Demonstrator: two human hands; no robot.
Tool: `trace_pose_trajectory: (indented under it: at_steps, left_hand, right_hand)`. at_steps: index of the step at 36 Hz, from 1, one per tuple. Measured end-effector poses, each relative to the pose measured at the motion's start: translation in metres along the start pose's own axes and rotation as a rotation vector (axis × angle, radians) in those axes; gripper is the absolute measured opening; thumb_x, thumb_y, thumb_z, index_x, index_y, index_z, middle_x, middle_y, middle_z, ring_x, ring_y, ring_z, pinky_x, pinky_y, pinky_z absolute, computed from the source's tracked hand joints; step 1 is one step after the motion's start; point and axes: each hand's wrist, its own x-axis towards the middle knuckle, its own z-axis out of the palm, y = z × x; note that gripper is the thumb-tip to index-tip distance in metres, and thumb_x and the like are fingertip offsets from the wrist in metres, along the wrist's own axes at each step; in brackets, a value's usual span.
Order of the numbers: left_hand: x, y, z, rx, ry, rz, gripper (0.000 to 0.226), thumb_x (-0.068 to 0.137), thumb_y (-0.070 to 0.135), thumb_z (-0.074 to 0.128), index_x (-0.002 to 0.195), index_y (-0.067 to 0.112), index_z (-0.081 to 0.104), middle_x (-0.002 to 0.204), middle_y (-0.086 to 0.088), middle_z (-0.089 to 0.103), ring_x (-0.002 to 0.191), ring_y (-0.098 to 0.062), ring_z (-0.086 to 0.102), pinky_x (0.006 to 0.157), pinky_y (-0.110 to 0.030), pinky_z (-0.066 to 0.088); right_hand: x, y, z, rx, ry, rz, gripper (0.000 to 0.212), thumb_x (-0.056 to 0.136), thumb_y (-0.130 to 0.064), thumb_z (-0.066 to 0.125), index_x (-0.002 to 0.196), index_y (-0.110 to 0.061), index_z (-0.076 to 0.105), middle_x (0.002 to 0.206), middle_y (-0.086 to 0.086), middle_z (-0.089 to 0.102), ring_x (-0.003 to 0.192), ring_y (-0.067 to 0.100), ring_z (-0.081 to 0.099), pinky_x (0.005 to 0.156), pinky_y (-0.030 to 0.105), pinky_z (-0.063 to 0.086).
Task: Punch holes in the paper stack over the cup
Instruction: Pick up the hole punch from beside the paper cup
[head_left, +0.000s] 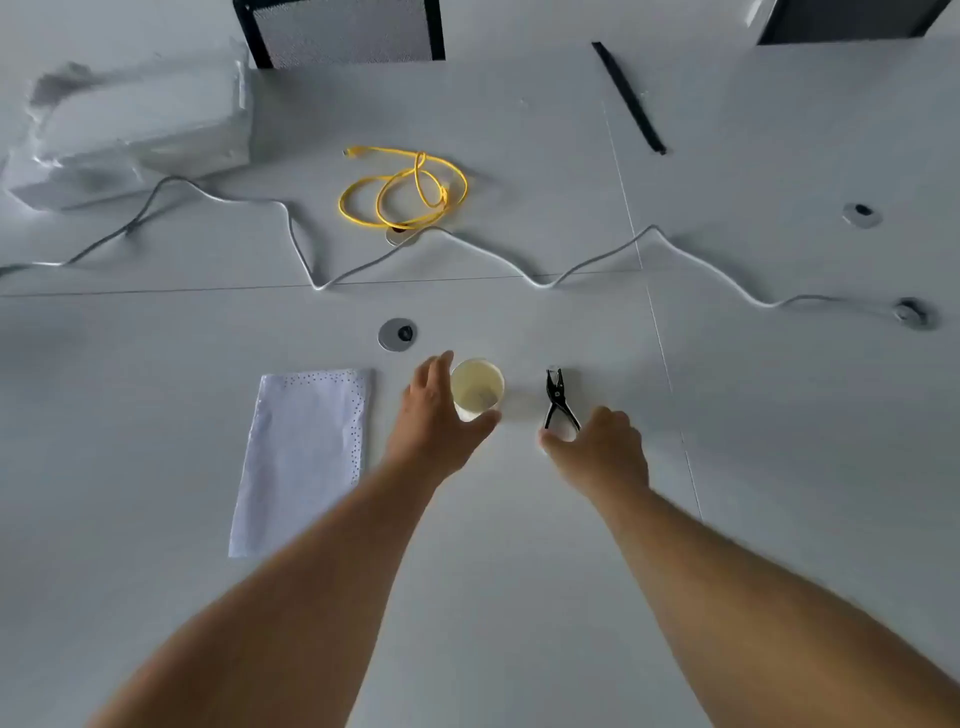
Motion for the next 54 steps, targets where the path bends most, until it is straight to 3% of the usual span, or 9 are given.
trace_pose_trajectory:
  at_steps: [8,19,27,41,54]
  left_hand:
    - [0.013,0.001,0.015,0.057,0.007,-0.003,0.098,0.082,0.052,0.076,0.16,0.021,0.025,0.165,-0.001,0.032,0.146,-0.029,0.038,0.11,-0.043,0.04]
    - [0.014,-0.003,0.023,0.071,0.006,-0.002,0.082,0.083,0.048,0.074,0.15,0.02,0.038,0.153,-0.001,0.046,0.139,-0.027,0.045,0.104,-0.042,0.046]
    - [-0.029,-0.018,0.024,0.081,-0.051,-0.004,0.081,0.082,0.049,0.075,0.149,0.023,0.037,0.15,0.003,0.047,0.137,-0.024,0.047,0.098,-0.041,0.049]
    - [-0.126,-0.054,0.03,0.135,-0.225,0.139,0.079,0.08,0.053,0.074,0.146,0.033,0.036,0.147,0.009,0.047,0.131,-0.02,0.05,0.093,-0.039,0.052]
    - [-0.185,-0.07,0.033,0.156,-0.311,0.174,0.084,0.082,0.053,0.074,0.151,0.031,0.032,0.153,0.008,0.044,0.135,-0.019,0.049,0.098,-0.037,0.051]
  right_hand:
    - [0.013,-0.004,0.016,-0.19,0.041,-0.036,0.08,0.075,-0.068,0.066,0.127,-0.008,0.054,0.127,0.01,0.056,0.122,0.032,0.053,0.094,0.041,0.048]
    - [0.02,0.0,0.025,-0.245,0.07,-0.071,0.064,0.08,-0.052,0.067,0.124,-0.006,0.057,0.124,0.011,0.058,0.118,0.033,0.056,0.091,0.041,0.049]
    - [-0.011,0.018,0.035,-0.253,0.035,-0.069,0.063,0.081,-0.051,0.065,0.125,-0.006,0.056,0.124,0.011,0.057,0.118,0.033,0.055,0.092,0.041,0.049]
    - [-0.107,0.072,0.055,-0.279,-0.011,0.03,0.057,0.081,-0.05,0.061,0.123,-0.012,0.057,0.124,0.008,0.057,0.116,0.03,0.056,0.091,0.04,0.048]
    - [-0.167,0.109,0.053,-0.335,-0.087,0.005,0.065,0.08,-0.057,0.063,0.128,-0.013,0.054,0.123,0.006,0.057,0.111,0.027,0.06,0.088,0.038,0.051]
